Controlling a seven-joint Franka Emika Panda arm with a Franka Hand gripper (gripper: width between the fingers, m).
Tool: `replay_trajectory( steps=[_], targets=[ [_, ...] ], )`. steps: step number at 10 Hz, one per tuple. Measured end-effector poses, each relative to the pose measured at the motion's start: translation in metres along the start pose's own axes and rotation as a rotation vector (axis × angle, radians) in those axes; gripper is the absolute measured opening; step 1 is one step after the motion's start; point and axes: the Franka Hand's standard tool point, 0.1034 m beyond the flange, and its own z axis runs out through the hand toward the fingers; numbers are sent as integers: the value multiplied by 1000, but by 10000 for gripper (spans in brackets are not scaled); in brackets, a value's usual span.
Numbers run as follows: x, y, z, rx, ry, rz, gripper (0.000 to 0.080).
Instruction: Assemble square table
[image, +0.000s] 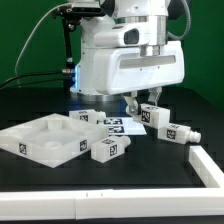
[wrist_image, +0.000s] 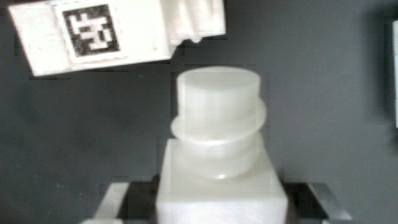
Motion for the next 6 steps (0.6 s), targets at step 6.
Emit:
replay_trajectory(
  steps=[6],
  targets=[
    [-65,-51,13,14,-30,355,285]
  ],
)
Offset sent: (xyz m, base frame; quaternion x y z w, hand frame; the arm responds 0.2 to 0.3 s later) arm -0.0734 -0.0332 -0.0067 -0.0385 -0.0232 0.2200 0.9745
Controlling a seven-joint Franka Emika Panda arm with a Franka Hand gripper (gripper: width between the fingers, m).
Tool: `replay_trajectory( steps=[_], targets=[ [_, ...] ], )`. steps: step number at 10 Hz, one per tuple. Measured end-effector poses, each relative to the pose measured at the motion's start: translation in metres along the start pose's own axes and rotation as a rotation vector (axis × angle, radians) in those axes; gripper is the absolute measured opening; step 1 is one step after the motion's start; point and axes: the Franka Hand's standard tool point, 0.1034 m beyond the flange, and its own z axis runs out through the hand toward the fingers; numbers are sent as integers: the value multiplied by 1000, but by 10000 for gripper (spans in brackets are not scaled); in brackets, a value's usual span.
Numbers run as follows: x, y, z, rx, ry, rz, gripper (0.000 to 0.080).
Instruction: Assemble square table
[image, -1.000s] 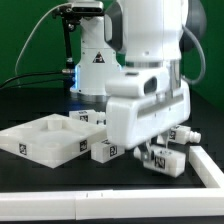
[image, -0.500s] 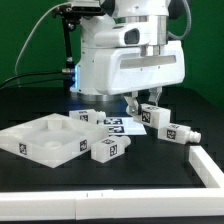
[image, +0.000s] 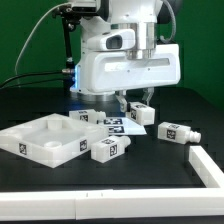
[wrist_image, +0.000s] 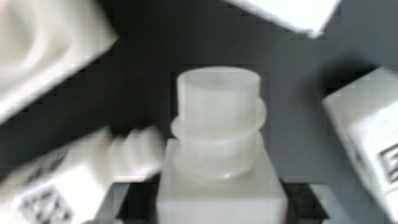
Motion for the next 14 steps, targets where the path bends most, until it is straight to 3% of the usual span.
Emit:
replay_trajectory(
  steps=[4,6,8,11,13,14],
  targets=[
    [3,3,3,6,0,29,286],
    [-20,-7,24,16,-16,94,286],
    [-40,-6,40,17,-26,129,286],
    [-42,-5,46,18,-25,137,286],
    [-42,-5,47,18,-26,135,329],
    [-43,-2,46,22,-50,136,540]
  ],
)
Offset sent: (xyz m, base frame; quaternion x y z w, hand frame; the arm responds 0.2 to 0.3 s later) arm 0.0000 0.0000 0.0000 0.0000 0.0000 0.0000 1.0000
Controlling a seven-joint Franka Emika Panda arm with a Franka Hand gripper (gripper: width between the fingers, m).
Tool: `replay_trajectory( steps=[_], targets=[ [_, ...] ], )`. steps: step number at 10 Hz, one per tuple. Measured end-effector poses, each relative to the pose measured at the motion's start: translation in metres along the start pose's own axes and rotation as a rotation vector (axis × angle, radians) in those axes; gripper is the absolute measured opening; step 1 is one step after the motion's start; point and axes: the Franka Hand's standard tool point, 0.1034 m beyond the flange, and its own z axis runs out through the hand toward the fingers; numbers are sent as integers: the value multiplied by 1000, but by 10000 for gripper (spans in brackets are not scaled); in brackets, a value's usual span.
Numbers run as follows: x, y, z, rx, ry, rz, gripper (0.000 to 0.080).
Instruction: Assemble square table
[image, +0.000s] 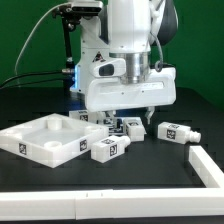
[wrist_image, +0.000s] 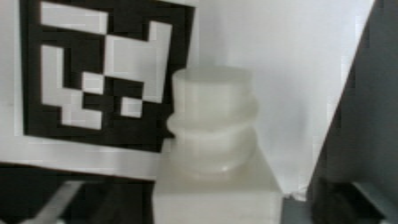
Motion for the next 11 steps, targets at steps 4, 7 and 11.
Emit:
replay_trajectory(
  steps=[4,7,11],
  targets=[
    [44,18,-54,42,-141,117,648],
    [50,18,-54,44,-139,112,649],
    [89,39,-43,81,-166,177,649]
  ],
)
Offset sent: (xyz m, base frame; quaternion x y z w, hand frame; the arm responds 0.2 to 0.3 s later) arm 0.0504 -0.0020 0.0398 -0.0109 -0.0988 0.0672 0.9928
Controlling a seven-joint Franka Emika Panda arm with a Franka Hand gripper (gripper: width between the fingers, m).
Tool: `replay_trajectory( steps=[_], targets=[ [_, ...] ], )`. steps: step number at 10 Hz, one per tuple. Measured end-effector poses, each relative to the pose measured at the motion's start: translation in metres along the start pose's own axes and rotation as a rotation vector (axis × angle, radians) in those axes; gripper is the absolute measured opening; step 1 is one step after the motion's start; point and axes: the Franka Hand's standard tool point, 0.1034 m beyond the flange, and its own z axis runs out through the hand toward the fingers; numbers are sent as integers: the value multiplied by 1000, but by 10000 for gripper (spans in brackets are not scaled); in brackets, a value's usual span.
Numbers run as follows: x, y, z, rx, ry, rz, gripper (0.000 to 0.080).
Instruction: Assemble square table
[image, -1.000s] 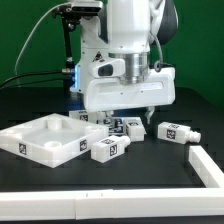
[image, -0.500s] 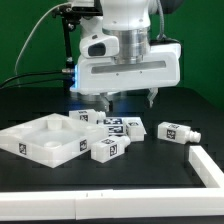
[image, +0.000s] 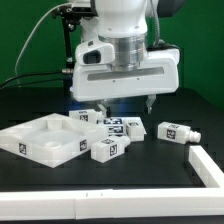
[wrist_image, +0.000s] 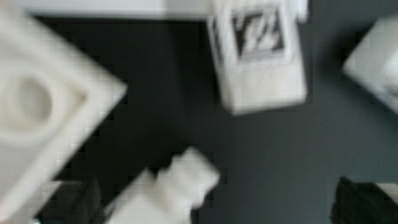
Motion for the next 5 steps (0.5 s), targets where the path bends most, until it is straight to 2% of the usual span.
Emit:
replay_trajectory(
  steps=[1,2,5],
  targets=[
    [17,5,-3,26,-21,-14,649],
    [33,4,-10,33,-16,-41,649],
    [28,3,-6,30,-15,-45,649]
  ],
)
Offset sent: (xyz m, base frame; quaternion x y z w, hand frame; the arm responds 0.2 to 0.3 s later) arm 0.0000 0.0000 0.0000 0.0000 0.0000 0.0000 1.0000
